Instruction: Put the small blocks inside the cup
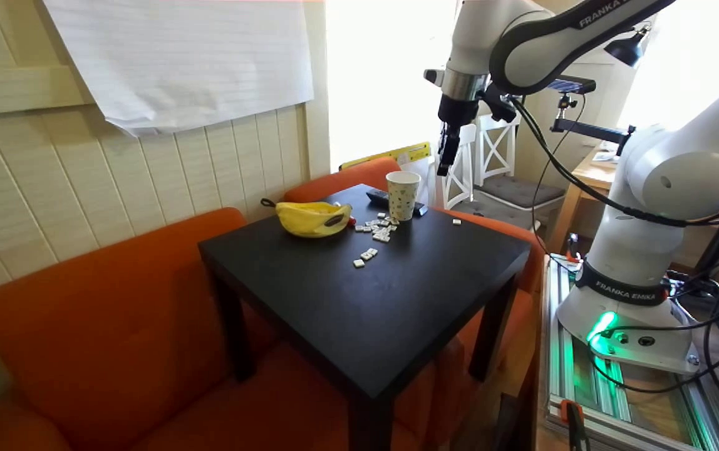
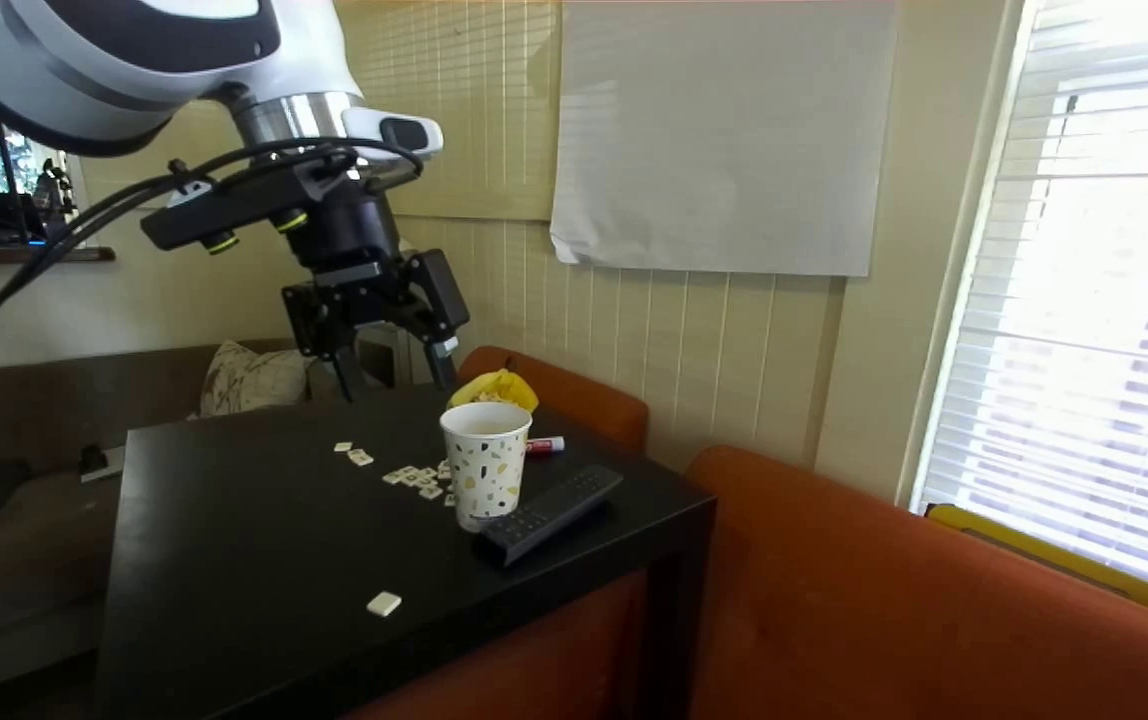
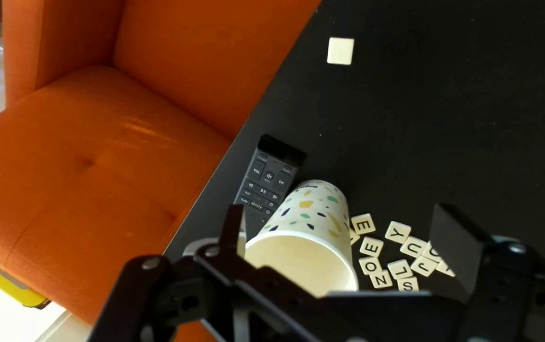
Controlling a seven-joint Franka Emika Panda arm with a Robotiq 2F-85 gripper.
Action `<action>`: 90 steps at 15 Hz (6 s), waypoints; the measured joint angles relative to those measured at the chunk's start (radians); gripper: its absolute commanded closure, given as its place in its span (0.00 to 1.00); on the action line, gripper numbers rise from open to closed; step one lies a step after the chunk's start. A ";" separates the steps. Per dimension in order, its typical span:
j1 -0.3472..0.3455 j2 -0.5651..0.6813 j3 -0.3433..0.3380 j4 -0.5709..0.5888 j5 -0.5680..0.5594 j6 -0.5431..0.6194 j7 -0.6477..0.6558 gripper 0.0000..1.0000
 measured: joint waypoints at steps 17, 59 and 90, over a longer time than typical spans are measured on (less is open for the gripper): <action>-0.047 0.243 -0.118 -0.006 0.041 -0.001 -0.182 0.00; -0.085 0.371 -0.062 0.018 0.113 0.078 -0.121 0.95; -0.146 0.215 0.076 0.008 0.229 0.474 0.087 0.00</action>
